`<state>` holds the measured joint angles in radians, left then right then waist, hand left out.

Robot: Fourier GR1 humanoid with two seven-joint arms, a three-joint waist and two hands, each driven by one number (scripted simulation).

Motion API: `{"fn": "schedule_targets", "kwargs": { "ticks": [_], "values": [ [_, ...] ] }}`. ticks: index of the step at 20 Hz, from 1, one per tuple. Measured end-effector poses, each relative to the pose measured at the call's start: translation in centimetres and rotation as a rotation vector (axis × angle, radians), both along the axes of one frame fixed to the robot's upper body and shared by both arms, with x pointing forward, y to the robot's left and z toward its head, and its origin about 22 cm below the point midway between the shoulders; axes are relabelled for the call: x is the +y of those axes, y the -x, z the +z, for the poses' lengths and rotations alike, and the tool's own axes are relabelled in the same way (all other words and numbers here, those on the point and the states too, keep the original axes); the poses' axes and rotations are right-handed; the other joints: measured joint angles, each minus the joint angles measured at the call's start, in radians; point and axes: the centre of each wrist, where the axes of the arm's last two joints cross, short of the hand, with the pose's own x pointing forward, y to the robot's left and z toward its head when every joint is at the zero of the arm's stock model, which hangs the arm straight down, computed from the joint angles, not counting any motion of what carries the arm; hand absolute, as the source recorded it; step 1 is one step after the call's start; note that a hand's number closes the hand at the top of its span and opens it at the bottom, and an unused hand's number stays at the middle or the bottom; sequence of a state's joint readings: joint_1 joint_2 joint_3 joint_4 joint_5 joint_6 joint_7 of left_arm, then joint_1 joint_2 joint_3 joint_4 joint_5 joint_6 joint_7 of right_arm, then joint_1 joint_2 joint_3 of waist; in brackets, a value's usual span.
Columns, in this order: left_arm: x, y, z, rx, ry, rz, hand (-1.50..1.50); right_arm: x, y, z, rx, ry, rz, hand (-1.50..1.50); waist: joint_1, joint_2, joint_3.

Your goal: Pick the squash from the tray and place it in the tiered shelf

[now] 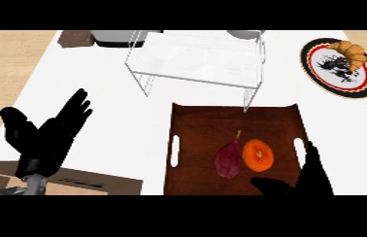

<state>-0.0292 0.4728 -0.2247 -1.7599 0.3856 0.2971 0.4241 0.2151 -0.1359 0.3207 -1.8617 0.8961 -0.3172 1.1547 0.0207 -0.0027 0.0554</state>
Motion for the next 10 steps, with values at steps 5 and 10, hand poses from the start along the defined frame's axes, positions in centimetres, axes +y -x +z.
{"fn": "schedule_targets", "kwargs": {
  "ticks": [5,10],
  "values": [
    [0.2,-0.1,-0.3,0.006,-0.005,0.006,0.00,1.2,-1.2,-0.9,0.033,0.028,-0.011,-1.50,-0.007,-0.001,0.002],
    [0.6,-0.2,-0.7,0.011,-0.002,0.024,0.00,1.4,-2.0,-1.7,0.067,0.069,-0.026,-1.50,-0.015,-0.003,0.007]
  ]
}}
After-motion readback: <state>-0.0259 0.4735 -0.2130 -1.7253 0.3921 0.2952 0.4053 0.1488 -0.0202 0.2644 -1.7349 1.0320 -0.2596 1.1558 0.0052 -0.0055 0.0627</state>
